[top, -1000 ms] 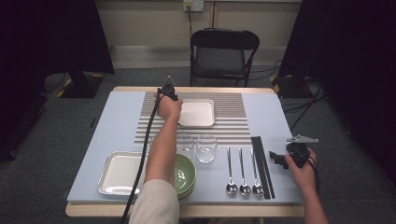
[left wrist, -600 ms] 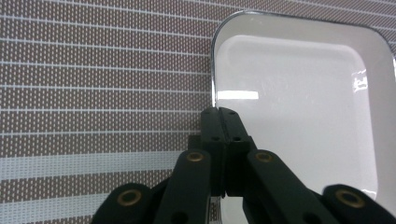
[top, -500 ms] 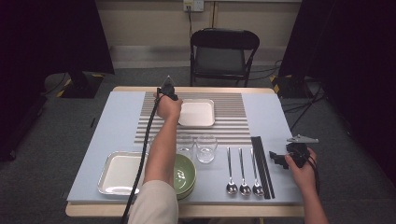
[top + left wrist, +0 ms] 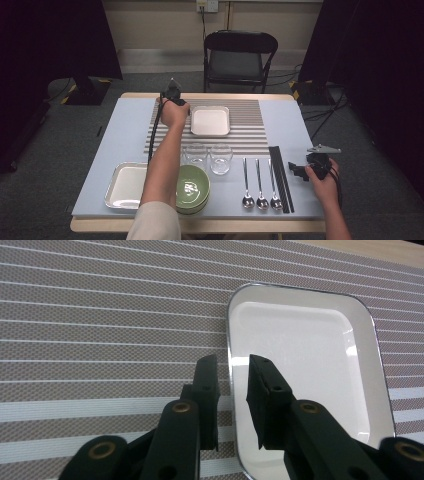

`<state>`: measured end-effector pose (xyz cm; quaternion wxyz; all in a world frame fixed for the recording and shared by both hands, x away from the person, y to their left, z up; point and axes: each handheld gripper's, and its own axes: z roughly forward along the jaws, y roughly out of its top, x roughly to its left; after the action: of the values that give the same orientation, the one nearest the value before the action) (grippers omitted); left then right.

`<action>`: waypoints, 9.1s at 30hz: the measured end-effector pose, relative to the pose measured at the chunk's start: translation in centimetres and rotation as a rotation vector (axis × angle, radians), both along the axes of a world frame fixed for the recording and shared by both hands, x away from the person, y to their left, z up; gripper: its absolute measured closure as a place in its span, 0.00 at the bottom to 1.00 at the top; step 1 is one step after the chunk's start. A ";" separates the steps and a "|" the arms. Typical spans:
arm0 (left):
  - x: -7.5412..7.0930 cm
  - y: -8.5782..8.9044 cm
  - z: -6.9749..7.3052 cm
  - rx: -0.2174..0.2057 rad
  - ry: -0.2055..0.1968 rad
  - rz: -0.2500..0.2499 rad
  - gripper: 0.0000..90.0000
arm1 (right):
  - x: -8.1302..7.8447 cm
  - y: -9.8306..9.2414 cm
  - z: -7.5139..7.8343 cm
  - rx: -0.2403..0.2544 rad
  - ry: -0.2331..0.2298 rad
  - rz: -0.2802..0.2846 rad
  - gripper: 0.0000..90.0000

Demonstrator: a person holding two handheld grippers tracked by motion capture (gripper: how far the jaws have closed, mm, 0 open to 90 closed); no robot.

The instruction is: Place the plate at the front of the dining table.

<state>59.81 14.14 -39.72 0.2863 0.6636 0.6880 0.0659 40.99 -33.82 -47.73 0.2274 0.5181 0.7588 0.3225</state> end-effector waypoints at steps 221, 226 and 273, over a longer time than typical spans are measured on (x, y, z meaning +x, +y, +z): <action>-17.6 16.4 -0.7 -0.141 -0.203 -0.255 0.24 | -0.1 0.0 0.0 -0.007 -0.002 0.000 0.19; -17.8 16.3 -1.1 -0.130 -0.188 -0.273 0.23 | -0.1 0.1 0.0 -0.006 -0.002 -0.001 0.19; -18.9 16.0 -3.4 -0.113 -0.197 -0.313 0.23 | 0.2 0.9 1.7 -0.048 0.017 0.008 0.18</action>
<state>40.89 30.14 -43.09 0.3956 0.7358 0.5477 0.0466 41.22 -32.95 -46.04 0.2318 0.5123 0.7703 0.3007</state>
